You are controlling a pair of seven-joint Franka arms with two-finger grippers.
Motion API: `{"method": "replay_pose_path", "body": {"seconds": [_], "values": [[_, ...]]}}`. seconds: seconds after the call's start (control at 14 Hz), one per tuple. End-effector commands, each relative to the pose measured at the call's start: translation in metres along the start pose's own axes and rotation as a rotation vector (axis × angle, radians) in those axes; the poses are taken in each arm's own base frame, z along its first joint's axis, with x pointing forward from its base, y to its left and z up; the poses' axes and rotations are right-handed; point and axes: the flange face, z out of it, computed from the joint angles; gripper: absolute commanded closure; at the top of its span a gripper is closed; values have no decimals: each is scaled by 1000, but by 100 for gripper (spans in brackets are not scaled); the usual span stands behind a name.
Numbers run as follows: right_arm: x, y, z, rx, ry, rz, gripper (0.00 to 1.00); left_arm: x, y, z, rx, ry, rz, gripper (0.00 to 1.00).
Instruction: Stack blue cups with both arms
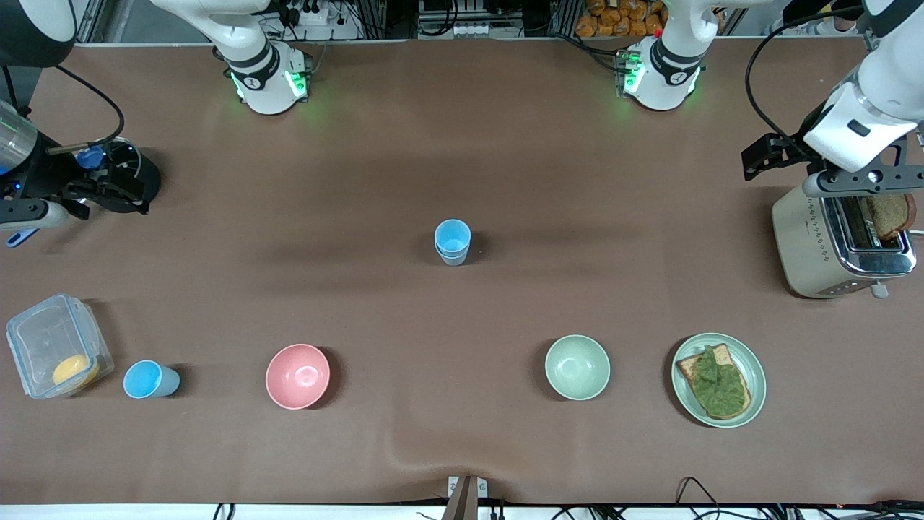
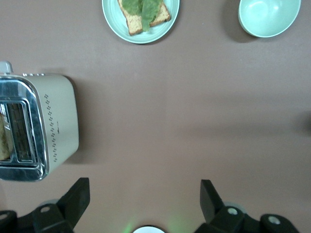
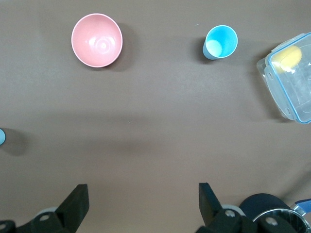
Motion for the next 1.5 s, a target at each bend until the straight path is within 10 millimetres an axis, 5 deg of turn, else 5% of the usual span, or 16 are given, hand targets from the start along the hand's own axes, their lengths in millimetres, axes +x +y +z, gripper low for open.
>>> {"method": "replay_pose_path", "body": {"seconds": [0.0, 0.29, 1.43], "values": [[-4, 1, -5, 3, 0, 12, 0, 2, -15, -29, -28, 55, 3, 0], [-4, 1, -5, 3, 0, 12, 0, 3, -17, -42, -28, 81, -3, 0], [-4, 1, -4, 3, -4, 12, 0, 7, -14, -37, -49, 38, -5, 0]]}}
